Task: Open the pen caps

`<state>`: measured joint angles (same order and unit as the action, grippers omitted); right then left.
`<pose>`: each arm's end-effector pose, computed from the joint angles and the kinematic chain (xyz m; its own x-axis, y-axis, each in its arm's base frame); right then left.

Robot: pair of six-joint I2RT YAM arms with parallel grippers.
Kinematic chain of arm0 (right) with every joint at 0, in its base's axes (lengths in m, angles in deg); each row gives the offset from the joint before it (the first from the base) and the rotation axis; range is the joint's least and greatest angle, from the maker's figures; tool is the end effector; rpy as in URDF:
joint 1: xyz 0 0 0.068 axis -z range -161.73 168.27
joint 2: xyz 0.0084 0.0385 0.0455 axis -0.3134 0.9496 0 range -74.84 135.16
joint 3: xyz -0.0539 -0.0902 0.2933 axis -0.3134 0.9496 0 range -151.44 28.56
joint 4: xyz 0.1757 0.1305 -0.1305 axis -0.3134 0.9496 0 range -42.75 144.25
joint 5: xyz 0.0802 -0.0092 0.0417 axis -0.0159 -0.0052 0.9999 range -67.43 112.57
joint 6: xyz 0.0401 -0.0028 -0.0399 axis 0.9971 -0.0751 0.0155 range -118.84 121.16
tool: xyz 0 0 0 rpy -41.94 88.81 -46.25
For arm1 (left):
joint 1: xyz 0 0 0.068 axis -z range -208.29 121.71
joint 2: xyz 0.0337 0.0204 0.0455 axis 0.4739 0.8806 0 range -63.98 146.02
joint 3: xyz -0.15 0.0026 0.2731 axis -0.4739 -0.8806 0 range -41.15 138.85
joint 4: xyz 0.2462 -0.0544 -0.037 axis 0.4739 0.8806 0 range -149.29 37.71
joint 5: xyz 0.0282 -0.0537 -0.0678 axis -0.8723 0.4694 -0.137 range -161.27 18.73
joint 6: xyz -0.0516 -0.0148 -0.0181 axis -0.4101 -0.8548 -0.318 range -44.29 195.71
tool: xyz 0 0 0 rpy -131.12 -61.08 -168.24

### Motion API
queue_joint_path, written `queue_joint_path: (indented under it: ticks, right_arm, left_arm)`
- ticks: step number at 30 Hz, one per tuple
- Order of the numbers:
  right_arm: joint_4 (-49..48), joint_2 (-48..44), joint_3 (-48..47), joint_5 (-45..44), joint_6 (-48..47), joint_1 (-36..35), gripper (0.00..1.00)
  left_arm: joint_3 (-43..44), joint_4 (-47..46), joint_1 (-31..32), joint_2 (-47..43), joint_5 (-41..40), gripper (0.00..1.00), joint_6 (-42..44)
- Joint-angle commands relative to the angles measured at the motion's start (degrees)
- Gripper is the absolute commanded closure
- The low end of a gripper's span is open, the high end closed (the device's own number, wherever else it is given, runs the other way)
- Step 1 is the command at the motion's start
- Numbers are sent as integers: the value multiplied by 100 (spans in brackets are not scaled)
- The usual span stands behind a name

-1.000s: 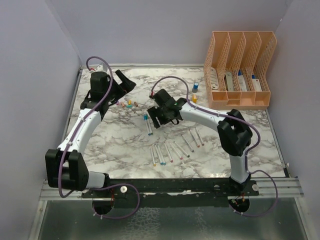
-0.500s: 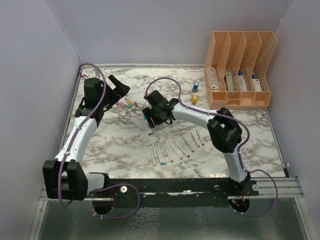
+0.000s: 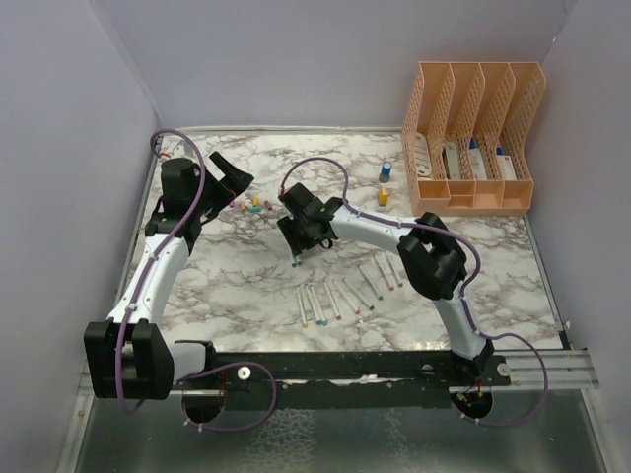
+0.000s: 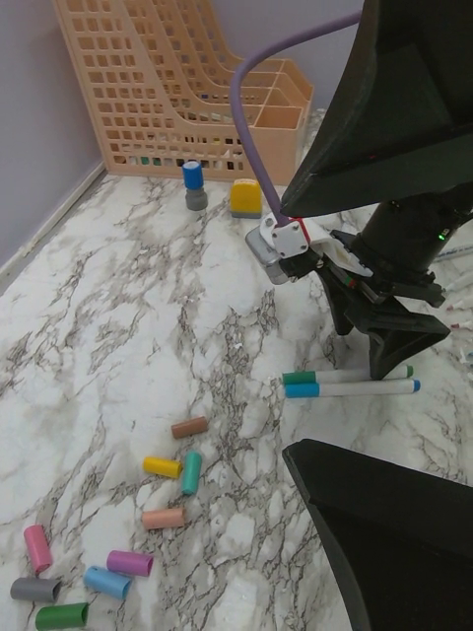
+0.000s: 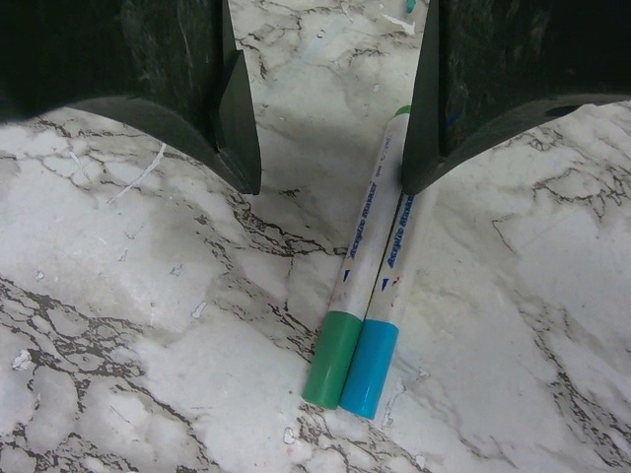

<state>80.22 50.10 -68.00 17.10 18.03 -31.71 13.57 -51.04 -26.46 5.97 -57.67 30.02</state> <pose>0.3155 0.3699 0.2028 -0.7528 -0.4473 -0.4829 -0.5376 0.8411 0.0591 0.2639 -0.0178 0.3495 -0.4547 -0.6814 -0.5736 -0.1127 0.6828 -0.7218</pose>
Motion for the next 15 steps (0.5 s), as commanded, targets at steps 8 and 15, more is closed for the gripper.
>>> queue_joint_path:
  ticks: [8, 15]
  right_arm:
    - [162, 281, -154, -400, 190, -82, 50]
    - [232, 345, -52, -335, 321, -82, 73]
  left_arm:
    - [-111, -107, -81, -193, 213, 1, -58]
    - [-119, -168, -86, -135, 341, 1, -79]
